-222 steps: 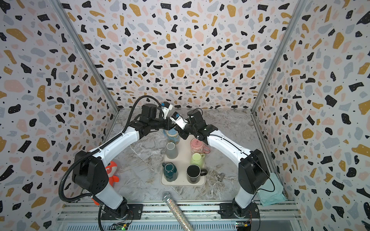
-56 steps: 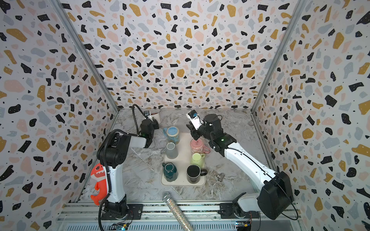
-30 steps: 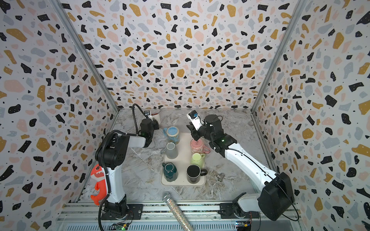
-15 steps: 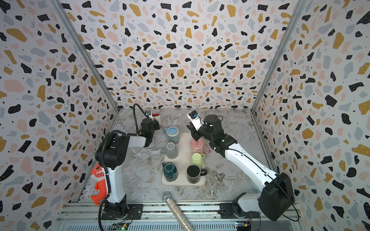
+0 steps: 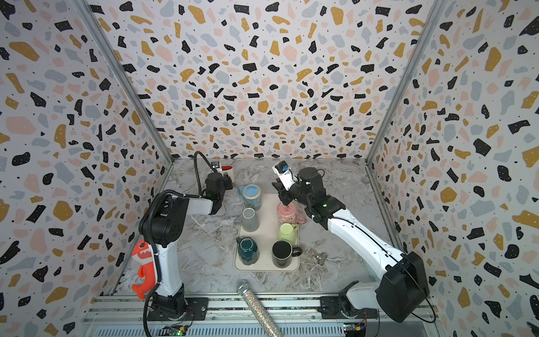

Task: Turn the mug right side up
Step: Place the mug at the top-left of the table.

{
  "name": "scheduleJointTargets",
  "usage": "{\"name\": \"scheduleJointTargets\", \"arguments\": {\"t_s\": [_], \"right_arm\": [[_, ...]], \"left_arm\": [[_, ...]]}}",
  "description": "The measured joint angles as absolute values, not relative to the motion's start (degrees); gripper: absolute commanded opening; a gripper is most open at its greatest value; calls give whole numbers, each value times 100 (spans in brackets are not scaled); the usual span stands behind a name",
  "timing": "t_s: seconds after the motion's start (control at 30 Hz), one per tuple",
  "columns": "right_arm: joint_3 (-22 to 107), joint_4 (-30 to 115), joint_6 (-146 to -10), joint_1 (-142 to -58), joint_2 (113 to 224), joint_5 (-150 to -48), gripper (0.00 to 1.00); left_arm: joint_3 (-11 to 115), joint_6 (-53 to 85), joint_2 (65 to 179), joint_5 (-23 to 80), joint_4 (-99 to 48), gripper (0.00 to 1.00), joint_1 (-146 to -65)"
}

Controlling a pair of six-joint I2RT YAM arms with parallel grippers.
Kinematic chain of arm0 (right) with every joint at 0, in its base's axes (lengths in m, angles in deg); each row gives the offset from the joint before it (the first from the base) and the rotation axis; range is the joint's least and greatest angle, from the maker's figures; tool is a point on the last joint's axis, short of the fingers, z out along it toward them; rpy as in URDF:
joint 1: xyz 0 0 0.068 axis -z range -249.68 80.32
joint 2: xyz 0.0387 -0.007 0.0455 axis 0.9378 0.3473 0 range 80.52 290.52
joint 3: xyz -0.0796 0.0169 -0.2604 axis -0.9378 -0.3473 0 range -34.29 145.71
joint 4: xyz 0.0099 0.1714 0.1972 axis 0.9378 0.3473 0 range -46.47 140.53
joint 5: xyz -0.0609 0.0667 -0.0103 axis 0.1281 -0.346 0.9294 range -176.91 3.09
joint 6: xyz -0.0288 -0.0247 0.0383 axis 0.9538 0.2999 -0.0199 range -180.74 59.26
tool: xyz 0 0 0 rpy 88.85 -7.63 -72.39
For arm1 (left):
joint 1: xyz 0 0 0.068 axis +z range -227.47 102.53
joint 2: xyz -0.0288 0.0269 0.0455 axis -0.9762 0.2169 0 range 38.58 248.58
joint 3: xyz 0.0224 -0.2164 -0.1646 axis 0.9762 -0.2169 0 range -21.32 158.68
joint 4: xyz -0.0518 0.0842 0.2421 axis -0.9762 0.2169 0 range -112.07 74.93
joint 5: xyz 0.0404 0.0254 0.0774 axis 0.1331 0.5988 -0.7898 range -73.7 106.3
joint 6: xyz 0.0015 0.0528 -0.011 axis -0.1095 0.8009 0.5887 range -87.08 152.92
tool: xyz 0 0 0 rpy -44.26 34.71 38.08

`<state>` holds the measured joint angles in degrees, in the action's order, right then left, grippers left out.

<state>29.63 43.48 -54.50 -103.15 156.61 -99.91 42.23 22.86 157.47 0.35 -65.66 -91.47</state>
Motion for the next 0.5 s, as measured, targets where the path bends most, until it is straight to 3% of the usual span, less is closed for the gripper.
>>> {"name": "scheduleJointTargets", "arguments": {"t_s": [0.5], "right_arm": [[2963,4348,-5452,-10315,15661,-9991,24]], "left_arm": [[4899,2266,15747,37,-5751,35,-9147]]}}
